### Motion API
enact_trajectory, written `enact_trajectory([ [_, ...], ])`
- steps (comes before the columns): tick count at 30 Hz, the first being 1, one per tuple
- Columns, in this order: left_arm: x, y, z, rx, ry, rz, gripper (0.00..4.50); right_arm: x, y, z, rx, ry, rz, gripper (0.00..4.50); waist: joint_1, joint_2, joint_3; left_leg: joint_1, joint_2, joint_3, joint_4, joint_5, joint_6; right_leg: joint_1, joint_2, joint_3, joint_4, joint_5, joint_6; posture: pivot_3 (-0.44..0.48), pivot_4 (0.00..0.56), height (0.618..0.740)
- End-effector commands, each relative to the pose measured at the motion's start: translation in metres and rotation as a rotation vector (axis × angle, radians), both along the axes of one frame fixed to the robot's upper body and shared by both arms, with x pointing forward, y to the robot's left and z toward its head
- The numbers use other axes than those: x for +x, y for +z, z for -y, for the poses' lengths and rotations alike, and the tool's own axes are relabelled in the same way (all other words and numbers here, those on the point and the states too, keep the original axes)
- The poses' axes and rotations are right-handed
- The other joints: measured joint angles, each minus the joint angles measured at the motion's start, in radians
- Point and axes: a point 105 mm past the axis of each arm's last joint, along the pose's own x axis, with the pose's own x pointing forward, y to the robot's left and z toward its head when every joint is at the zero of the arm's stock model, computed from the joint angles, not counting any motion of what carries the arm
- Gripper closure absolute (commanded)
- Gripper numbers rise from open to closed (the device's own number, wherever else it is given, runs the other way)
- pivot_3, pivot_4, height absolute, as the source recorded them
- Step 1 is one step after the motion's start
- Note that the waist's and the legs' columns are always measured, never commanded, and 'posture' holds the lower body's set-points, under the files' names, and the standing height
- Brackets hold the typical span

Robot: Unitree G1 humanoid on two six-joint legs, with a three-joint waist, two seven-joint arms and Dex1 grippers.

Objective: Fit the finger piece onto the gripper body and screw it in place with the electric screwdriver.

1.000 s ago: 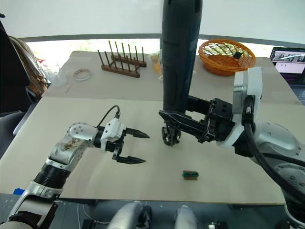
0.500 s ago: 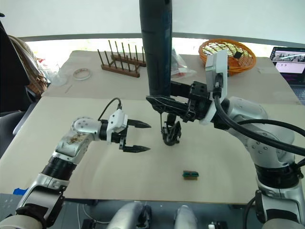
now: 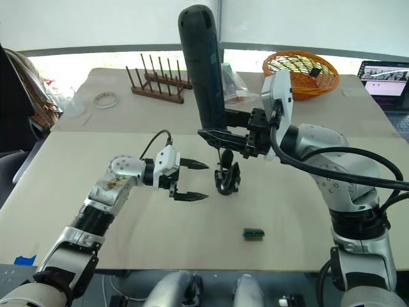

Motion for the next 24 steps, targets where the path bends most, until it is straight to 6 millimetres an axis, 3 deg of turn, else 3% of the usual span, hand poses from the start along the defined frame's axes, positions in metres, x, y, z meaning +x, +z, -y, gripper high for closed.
enact_trajectory([
  [1, -0.0014, 0.0054, -0.0004, 0.003, -0.029, 0.035, 0.00, -0.0060, 0.0189, -0.0051, 0.013, 0.020, 0.076, 2.53, -0.002, 0.000, 0.000, 0.000, 0.000, 0.000, 0.000, 0.000, 0.000, 0.000, 0.000, 0.000, 0.000, 0.000, 0.000, 0.000, 0.150, 0.740],
  [24, 0.0064, 0.0094, 0.0040, 0.014, -0.030, 0.056, 0.00, 0.0021, 0.0162, 0.0008, -0.021, 0.006, 0.074, 2.53, -0.001, 0.000, 0.000, 0.000, 0.000, 0.000, 0.000, 0.000, 0.000, 0.000, 0.000, 0.000, 0.000, 0.000, 0.000, 0.000, 0.150, 0.740],
])
